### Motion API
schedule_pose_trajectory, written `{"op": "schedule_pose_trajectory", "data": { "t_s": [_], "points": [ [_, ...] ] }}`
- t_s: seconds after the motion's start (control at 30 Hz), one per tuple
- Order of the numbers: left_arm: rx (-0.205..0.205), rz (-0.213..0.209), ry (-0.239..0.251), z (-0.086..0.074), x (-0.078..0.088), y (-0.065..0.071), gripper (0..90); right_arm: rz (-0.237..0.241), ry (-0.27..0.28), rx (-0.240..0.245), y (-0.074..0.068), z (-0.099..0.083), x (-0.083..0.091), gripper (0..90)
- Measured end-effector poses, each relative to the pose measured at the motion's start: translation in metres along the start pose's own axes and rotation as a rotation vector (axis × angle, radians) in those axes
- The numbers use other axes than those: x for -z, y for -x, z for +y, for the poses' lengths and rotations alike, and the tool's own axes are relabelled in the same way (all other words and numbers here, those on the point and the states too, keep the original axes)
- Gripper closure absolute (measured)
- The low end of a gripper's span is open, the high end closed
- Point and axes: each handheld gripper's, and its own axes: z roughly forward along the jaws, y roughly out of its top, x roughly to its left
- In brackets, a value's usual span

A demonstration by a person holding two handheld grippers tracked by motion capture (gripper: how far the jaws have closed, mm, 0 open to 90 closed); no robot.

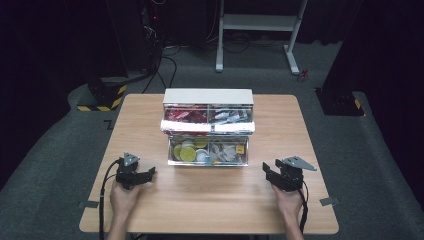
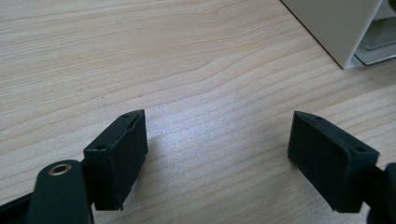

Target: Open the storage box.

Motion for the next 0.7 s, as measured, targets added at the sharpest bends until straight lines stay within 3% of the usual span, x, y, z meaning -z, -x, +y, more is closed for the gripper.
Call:
{"op": "schedule_pose_trajectory", "data": {
  "t_s": [0.23, 0.7],
  "points": [
    [0.0, 0.0, 0.0, 0.0, 0.0, 0.0, 20.2, 0.054, 0.013, 0.014, -0.005, 0.012, 0.006, 52.4],
    [0.003, 0.001, 0.003, 0.0, 0.0, 0.001, 20.5, 0.124, 0.041, 0.121, -0.032, 0.039, 0.015, 59.8]
  ]
}}
